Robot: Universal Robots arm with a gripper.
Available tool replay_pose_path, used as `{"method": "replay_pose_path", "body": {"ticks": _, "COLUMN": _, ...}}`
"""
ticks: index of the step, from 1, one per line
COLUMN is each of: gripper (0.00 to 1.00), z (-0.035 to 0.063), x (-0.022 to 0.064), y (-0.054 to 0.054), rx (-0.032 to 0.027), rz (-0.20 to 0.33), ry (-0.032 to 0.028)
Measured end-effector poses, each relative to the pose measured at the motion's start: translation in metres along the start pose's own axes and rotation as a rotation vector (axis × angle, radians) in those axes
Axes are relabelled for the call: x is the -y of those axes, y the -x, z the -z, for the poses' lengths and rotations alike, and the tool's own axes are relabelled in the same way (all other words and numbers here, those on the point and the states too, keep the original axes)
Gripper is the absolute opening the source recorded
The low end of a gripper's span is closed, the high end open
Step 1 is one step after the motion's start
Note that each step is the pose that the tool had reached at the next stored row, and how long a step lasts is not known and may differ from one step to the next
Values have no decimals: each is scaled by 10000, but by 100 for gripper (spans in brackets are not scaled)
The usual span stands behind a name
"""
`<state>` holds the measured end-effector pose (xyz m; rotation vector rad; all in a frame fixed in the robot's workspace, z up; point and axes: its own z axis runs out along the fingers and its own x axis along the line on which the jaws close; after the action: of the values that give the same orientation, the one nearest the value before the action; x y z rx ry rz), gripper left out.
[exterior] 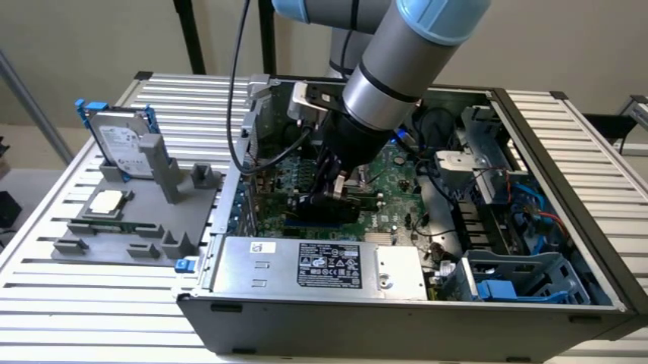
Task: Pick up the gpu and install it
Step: 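Insert the gpu into the slot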
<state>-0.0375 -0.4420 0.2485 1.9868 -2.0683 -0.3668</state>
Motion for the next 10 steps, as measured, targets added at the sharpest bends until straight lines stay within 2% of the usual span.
{"method": "replay_pose_path", "body": {"ticks": 10, "gripper": 26, "z": -20, "x": 8, "y": 1, "rx": 11, "rz": 23, "ry": 46}}
